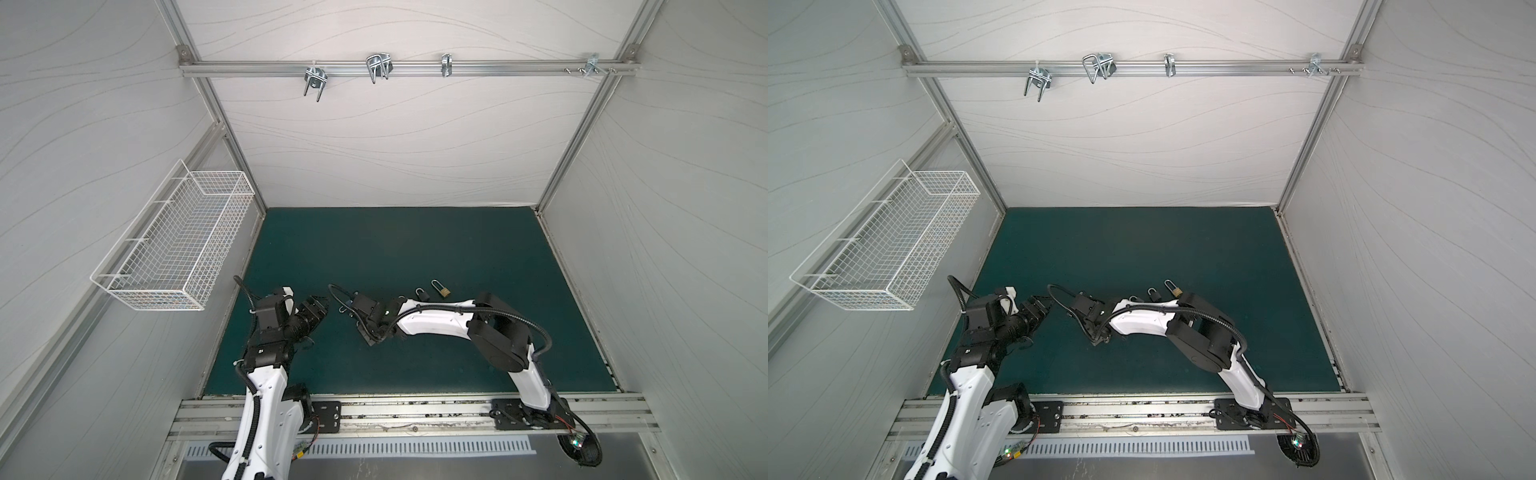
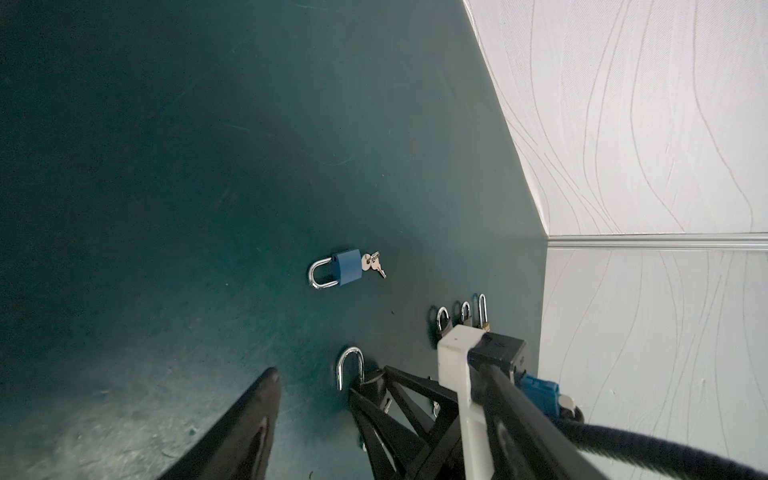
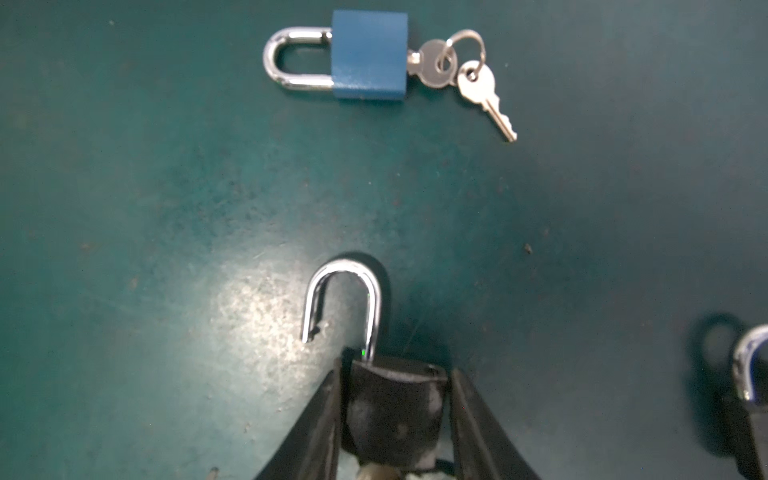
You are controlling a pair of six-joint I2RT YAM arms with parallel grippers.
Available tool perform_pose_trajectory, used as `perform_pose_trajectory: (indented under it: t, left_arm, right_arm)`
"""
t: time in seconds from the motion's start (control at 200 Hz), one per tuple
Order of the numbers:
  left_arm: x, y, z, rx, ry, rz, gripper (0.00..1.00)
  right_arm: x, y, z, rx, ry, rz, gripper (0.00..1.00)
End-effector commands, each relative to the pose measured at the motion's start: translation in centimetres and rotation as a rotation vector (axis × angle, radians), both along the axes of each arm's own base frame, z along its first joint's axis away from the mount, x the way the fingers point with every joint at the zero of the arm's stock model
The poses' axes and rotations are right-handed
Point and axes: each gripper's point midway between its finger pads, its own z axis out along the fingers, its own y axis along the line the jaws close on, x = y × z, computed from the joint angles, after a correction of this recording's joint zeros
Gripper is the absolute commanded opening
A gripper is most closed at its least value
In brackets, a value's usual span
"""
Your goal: Lock with the key
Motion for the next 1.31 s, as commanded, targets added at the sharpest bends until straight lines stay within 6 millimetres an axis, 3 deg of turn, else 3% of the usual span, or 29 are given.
perform_pose_trajectory:
  t: [0.0,0.1,0.16,0.335,0.395,0.625,0.92,1.105,1.3]
  left_arm:
    - [0.4,0.0,1.0,0.002,-0.035,-0.006,0.76]
    - [0.5,-0.1,1.3,-0.010,-0.044,-0.015,0.76]
    - [0.6,-0.3,1.8,-0.015,-0.056,-0.028,0.76]
    - [0.9,-1.3,3.4,-0.047,-0.097,-0.088,0.79]
    - [1.1,-1.9,4.3,-0.071,-0.117,-0.118,0.83]
    - [1.6,-4.6,8.6,-0.102,-0.220,-0.301,0.80]
    - [0.3,-13.7,14.8,-0.084,-0.431,-0.686,0.75]
    - [-1.3,-17.3,15.8,-0.067,-0.493,-0.839,0.70]
    - [-2.0,-18.8,15.3,-0.064,-0.476,-0.904,0.61]
  right_arm:
    - [-0.8,-1.8,-2.2,-0.080,0.036,-0.011,0.38]
    - [-0.7,-2.2,-1.9,-0.067,0.038,-0.020,0.30]
    - [-0.6,-2.1,-1.3,-0.039,0.050,-0.017,0.19]
    - [-0.6,-1.2,2.6,0.128,0.045,0.061,0.00]
    - [-0.4,-1.2,4.4,0.201,0.038,0.092,0.00]
    - [-0.8,-4.0,11.3,0.393,-0.067,0.208,0.00]
    - [-1.4,-8.1,19.0,0.572,-0.131,0.352,0.00]
    - [-2.1,-9.6,21.6,0.617,-0.179,0.389,0.00]
    - [-2.5,-9.8,22.7,0.627,-0.186,0.405,0.00]
